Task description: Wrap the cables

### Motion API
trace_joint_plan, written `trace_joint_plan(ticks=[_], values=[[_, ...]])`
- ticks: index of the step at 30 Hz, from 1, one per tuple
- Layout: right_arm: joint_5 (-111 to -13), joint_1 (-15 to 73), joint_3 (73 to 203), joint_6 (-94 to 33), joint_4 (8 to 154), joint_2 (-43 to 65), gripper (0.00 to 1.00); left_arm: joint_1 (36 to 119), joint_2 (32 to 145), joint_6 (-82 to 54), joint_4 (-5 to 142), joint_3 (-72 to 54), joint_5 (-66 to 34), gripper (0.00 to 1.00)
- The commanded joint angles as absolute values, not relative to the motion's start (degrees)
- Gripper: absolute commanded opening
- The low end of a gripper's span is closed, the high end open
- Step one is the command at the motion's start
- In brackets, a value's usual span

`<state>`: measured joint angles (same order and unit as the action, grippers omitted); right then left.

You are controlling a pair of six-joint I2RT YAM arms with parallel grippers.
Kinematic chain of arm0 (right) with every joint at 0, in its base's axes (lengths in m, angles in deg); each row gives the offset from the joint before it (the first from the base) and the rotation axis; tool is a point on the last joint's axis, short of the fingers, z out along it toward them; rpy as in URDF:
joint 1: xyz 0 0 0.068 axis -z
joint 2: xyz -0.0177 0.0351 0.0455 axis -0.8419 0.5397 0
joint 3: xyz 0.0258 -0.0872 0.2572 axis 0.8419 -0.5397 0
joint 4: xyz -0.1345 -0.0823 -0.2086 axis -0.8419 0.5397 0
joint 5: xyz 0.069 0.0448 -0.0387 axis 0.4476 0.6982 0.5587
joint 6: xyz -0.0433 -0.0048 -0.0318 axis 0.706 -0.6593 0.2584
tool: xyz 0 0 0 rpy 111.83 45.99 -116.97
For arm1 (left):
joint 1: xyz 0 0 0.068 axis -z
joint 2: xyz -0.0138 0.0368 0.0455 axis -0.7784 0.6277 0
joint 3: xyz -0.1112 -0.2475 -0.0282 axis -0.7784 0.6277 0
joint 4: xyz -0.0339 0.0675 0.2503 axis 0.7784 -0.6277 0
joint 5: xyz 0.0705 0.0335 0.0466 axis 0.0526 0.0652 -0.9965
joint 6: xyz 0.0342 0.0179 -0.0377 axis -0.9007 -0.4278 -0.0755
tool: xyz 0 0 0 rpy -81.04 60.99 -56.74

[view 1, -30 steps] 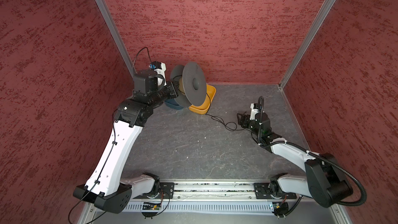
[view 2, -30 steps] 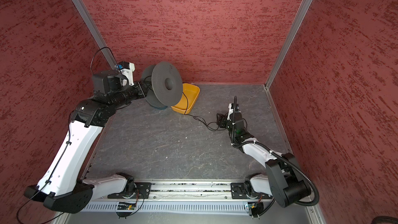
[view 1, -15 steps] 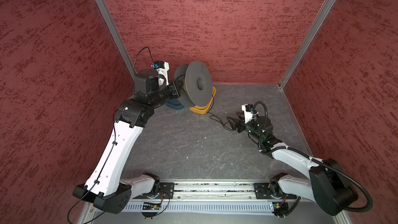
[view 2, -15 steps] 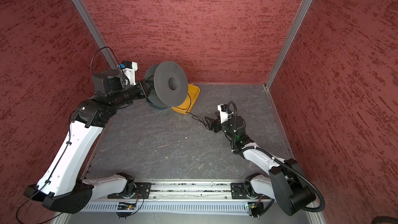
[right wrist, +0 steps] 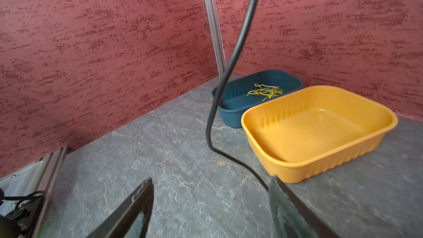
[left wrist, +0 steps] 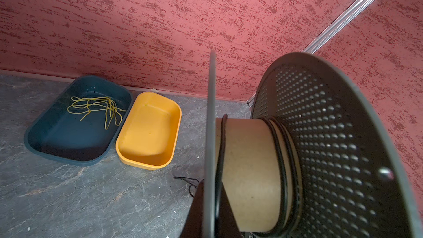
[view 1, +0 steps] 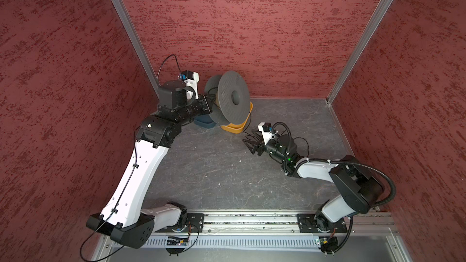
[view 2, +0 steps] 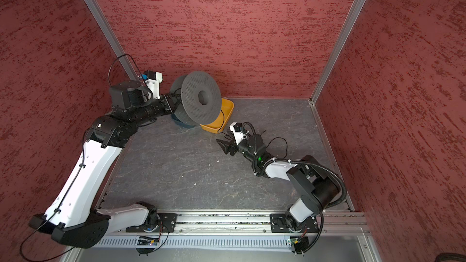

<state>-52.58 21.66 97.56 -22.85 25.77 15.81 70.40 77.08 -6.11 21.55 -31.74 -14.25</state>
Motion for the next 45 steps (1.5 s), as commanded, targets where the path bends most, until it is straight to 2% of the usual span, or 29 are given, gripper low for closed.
trace_joint_plan(ticks=[1, 7, 10, 12, 15, 17, 22, 30, 35, 45], values=[[-53.2, 21.5, 101.5, -24.0, 18.3, 19.8, 0.79, 70.2, 76.7, -5.0, 27.6, -32.6, -12.4, 0.0], [-56.2, 21.4, 105.5, -25.8, 13.1, 26.6, 0.75, 69.7, 77.0, -4.7, 27.4, -33.0, -11.4, 0.0], [-57.2, 21.5, 106.3, -26.0, 12.0, 28.3, 0.66, 69.3, 77.0, -4.7, 27.4, -33.2, -11.0, 0.0], [-57.3, 21.5, 105.8, -26.1, 11.5, 28.8, 0.55, 69.0, 77.1, -4.6, 27.2, -33.3, -10.7, 0.0], [-57.9, 21.5, 105.6, -26.5, 12.7, 28.9, 0.27, 68.6, 77.2, -4.4, 27.2, -33.2, -10.5, 0.0], [-57.5, 21.5, 106.2, -26.4, 16.1, 28.4, 0.13, 68.5, 77.5, -4.4, 27.3, -33.3, -10.3, 0.0], [-58.6, 21.0, 105.4, -27.3, 22.8, 26.0, 0.0, 67.6, 78.3, -3.9, 28.0, -33.1, -10.5, 0.0], [-64.4, 18.1, 104.0, -27.1, 32.2, 23.2, 0.0, 66.6, 81.5, -2.9, 30.1, -32.9, -13.2, 0.0], [-68.6, 14.2, 105.1, -23.6, 40.8, 21.9, 0.0, 67.7, 82.6, -3.6, 31.7, -31.3, -20.9, 0.0], [-68.1, 8.2, 105.3, -16.8, 49.7, 18.7, 0.0, 72.6, 87.5, -8.8, 30.6, -31.0, -37.3, 0.0]])
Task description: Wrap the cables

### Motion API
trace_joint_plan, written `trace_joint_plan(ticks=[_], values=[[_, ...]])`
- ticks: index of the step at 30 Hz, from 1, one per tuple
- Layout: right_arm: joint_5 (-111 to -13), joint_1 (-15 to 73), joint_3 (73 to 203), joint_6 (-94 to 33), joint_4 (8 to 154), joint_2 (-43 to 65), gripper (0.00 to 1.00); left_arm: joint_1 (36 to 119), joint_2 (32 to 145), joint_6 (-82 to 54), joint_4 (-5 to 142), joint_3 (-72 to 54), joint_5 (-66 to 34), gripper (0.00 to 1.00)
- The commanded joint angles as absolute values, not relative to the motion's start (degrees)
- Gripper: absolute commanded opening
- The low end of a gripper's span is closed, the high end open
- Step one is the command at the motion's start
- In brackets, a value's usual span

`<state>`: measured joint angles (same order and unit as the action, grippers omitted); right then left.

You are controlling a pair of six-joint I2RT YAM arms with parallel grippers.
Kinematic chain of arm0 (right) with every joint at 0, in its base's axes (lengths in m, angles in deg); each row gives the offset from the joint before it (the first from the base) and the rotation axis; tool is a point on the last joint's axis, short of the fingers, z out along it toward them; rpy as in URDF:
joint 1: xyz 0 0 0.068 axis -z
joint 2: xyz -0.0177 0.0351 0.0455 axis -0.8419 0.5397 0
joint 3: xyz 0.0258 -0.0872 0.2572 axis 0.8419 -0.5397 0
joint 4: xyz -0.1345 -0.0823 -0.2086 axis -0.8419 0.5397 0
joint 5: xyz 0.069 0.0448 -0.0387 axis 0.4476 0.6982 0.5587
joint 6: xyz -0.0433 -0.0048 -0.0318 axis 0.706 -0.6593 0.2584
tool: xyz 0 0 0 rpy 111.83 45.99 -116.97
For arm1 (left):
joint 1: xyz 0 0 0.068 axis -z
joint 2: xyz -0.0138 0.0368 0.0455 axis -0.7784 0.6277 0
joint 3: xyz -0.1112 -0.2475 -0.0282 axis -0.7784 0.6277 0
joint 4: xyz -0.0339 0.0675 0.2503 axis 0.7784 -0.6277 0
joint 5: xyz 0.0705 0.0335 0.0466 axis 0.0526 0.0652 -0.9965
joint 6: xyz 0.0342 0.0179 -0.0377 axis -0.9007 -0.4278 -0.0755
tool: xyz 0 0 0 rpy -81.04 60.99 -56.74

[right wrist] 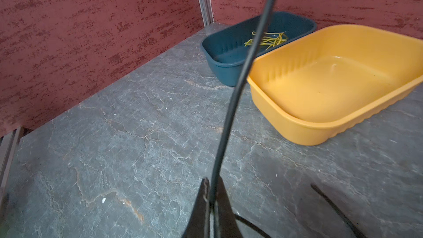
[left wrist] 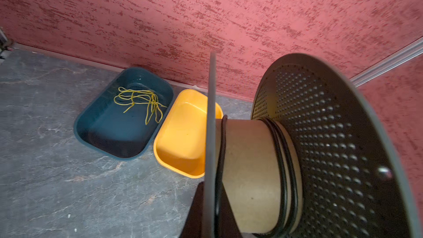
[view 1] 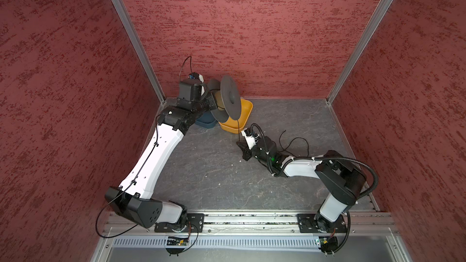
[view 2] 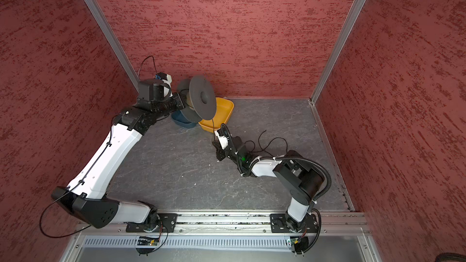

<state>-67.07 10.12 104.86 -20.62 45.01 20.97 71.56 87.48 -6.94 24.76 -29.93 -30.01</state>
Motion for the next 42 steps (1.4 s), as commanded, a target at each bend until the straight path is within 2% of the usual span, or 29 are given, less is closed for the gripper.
trace_joint_plan(ticks=[1, 10, 16, 22, 27, 33, 42], values=[[-68.8, 7.6, 105.7, -16.7, 51.1, 18.1, 0.0, 73.2, 88.0, -9.4, 30.5, -31.1, -38.7, 0.0], [-75.9, 4.2, 110.9, -16.7, 66.5, 8.9, 0.0, 76.0, 91.8, -12.5, 29.0, -30.8, -46.6, 0.0], [-77.3, 3.8, 114.0, -16.7, 74.0, 2.8, 0.0, 77.2, 94.4, -13.7, 28.3, -30.3, -49.9, 0.0], [-88.0, 3.8, 119.1, -16.4, 81.6, 0.9, 0.0, 79.5, 96.7, -15.5, 26.7, -30.4, -54.3, 0.0], [-95.1, 3.8, 122.0, -14.8, 79.7, 2.0, 0.0, 80.7, 97.5, -15.8, 25.7, -30.1, -54.5, 0.0], [-98.5, 3.9, 124.8, -13.0, 74.4, 4.2, 0.03, 82.9, 97.8, -16.7, 25.1, -29.3, -55.0, 0.0], [-98.2, 4.1, 126.4, -11.0, 66.7, 7.7, 0.1, 84.7, 99.1, -16.3, 22.4, -30.4, -53.0, 0.0]])
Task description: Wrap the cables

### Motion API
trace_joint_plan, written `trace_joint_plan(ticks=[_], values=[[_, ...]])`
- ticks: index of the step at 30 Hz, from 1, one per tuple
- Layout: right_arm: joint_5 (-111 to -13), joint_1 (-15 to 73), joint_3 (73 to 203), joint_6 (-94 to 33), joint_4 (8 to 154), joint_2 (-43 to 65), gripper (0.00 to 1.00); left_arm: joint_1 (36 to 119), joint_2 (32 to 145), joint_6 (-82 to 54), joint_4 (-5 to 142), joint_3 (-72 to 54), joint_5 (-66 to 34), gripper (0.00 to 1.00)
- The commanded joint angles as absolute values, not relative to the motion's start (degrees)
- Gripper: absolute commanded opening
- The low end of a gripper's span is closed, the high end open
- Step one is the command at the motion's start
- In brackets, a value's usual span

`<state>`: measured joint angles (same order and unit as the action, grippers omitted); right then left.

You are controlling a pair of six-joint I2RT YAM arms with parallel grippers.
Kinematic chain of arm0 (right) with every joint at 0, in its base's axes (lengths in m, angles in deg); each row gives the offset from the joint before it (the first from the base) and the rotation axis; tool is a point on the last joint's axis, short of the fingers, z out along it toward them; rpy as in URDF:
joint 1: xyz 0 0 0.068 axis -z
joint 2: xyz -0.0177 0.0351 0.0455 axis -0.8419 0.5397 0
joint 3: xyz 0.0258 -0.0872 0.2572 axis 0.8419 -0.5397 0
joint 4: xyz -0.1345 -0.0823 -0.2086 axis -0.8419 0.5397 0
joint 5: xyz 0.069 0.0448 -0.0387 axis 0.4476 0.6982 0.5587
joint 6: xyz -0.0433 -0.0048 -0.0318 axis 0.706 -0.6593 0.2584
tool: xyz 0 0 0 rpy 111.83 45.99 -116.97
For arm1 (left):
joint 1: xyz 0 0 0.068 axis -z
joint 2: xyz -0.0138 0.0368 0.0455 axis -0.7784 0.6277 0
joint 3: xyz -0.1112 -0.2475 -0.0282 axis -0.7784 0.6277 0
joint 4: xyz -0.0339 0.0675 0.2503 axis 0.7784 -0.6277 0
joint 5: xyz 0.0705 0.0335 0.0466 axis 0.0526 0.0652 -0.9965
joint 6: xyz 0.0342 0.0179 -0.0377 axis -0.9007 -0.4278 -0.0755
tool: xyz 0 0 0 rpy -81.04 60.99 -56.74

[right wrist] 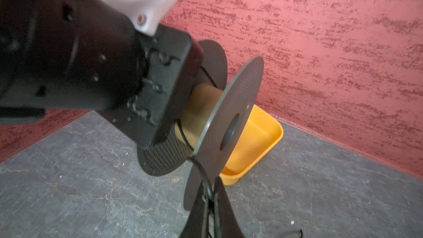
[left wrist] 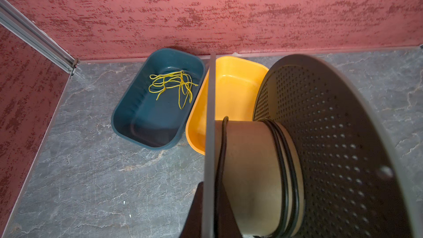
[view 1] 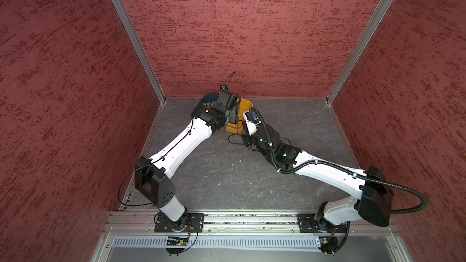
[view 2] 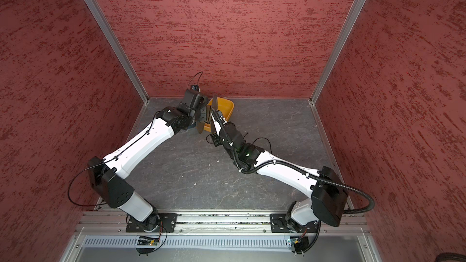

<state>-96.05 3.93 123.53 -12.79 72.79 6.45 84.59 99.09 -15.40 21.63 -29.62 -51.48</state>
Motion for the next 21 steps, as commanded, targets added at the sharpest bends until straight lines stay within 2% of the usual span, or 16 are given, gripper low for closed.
trace_joint_plan(ticks=[1, 7, 14, 21], values=[[-98.4, 4.2, 127.0, -11.2, 67.2, 8.2, 0.1, 84.8, 99.0, -16.4, 22.2, -30.5, -53.0, 0.0], [-100.4, 6.2, 130.7, -12.7, 71.3, 10.9, 0.13, 85.8, 98.2, -18.2, 21.9, -29.9, -52.4, 0.0], [-97.8, 10.0, 134.5, -14.3, 76.8, 13.0, 0.19, 86.5, 97.3, -20.2, 20.9, -29.3, -51.6, 0.0], [-94.3, 13.3, 135.4, -14.5, 77.4, 14.6, 0.2, 88.0, 95.3, -21.8, 21.0, -28.7, -50.9, 0.0]])
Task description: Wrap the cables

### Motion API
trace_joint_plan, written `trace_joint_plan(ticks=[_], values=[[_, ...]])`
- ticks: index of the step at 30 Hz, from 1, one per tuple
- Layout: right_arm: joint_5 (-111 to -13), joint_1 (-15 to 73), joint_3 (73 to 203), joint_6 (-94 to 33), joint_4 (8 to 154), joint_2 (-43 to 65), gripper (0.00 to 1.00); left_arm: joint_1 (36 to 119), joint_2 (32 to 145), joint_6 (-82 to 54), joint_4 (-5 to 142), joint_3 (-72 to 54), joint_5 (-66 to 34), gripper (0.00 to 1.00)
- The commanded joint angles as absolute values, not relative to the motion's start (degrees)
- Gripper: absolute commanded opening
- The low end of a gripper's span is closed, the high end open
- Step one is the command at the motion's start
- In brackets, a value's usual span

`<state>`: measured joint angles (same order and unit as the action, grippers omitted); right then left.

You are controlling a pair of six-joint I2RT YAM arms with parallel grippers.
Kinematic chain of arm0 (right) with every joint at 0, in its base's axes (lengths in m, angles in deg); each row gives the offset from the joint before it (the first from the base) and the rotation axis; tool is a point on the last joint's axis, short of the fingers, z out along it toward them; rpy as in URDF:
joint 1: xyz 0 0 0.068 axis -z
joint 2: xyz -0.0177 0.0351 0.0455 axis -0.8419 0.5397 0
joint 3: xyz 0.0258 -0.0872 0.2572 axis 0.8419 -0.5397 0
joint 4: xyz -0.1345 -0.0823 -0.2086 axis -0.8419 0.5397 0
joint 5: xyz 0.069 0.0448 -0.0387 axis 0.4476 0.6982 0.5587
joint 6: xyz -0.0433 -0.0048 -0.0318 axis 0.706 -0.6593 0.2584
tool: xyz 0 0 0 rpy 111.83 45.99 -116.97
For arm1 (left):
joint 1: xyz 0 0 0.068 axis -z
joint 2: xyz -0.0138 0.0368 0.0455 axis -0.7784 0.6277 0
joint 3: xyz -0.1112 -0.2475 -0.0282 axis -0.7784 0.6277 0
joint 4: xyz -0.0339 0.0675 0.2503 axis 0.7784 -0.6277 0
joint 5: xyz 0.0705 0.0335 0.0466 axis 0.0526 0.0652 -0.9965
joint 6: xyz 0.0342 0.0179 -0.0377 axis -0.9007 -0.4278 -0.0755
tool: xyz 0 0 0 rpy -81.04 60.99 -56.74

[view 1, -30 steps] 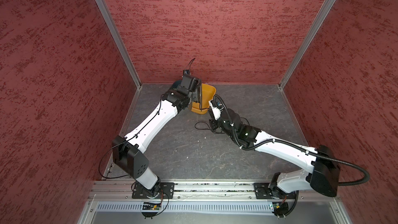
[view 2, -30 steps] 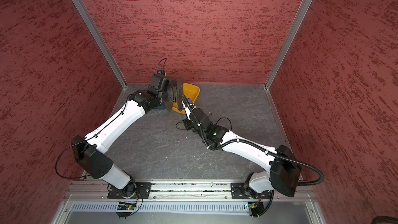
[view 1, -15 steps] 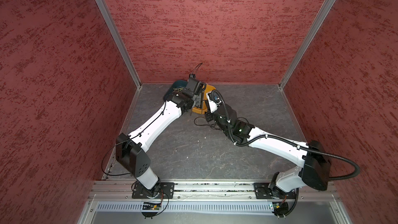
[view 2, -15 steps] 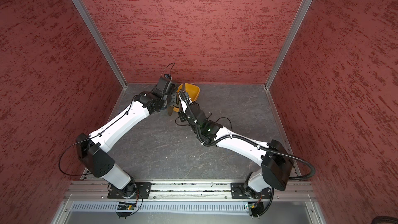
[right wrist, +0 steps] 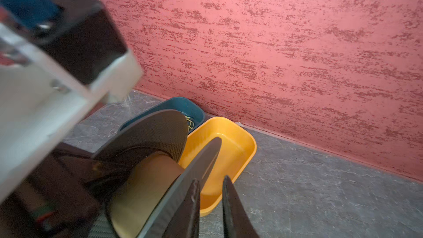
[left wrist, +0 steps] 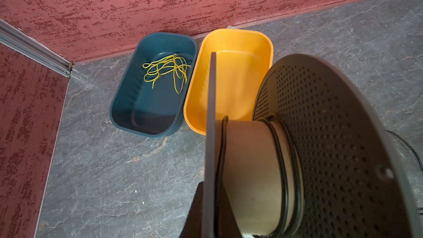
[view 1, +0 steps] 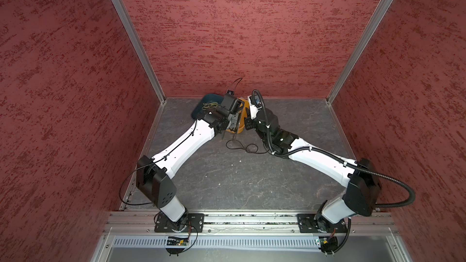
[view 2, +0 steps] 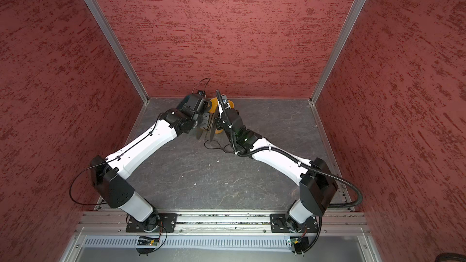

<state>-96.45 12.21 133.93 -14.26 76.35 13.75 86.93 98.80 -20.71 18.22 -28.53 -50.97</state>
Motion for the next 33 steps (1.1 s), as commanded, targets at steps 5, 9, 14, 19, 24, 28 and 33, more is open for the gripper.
trace_joint_plan(ticks=[5, 9, 14, 19, 24, 28, 33], values=[[-90.3, 15.2, 134.6, -15.2, 77.5, 15.0, 0.23, 88.2, 94.4, -21.9, 20.3, -28.2, -50.1, 0.0], [-85.3, 15.4, 129.8, -14.4, 75.4, 12.8, 0.35, 87.8, 95.1, -21.6, 19.0, -29.4, -50.0, 0.0], [-82.5, 15.7, 119.5, -16.8, 70.8, 7.7, 0.55, 87.0, 94.6, -21.1, 18.5, -31.1, -48.1, 0.0], [-77.4, 16.2, 107.9, -18.0, 63.5, 2.7, 0.7, 86.8, 92.3, -21.1, 18.8, -33.4, -45.2, 0.0], [-71.3, 16.4, 99.9, -17.9, 54.2, 1.8, 0.75, 86.9, 90.7, -19.9, 18.3, -37.3, -41.6, 0.0], [-65.5, 16.5, 93.8, -18.1, 42.7, 3.7, 0.78, 87.2, 89.3, -19.1, 18.2, -40.2, -39.3, 0.0], [-62.9, 16.7, 92.0, -15.3, 34.4, 9.6, 0.81, 87.5, 87.4, -18.7, 17.8, -42.9, -37.7, 0.0]])
